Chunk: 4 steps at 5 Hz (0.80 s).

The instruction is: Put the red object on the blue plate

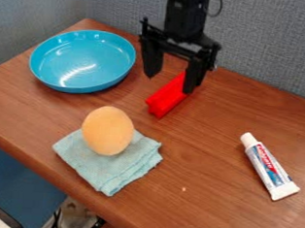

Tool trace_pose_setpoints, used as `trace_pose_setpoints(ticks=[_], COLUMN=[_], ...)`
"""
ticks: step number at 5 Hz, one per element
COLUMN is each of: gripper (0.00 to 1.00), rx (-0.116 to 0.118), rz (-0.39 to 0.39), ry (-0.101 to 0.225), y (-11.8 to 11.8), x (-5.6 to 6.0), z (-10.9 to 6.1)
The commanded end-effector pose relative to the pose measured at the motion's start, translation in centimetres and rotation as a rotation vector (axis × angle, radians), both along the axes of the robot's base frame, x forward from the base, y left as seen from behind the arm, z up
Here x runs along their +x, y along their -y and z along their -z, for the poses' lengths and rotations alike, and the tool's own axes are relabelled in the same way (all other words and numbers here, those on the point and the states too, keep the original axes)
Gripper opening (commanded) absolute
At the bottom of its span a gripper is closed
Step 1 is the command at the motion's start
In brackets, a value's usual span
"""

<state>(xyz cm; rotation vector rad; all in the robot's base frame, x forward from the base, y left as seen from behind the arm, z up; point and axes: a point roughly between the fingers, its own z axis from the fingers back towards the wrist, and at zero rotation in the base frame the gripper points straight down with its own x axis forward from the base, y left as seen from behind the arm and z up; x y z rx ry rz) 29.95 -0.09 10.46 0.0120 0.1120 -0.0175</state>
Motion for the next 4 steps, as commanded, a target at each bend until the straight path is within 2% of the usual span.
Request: trace_pose_setpoints(ticks=[1, 3, 4], gripper=[1.00, 1.00, 1.00], rx=[0.028, 0.055, 0.061], rz=[-0.016, -0.021, -0.022], ry=[0.051, 0.050, 0.047], y=[-1.1, -2.1, -2.4], x=[1.5, 2.4, 2.8], z=[0.5, 3.1, 4.0])
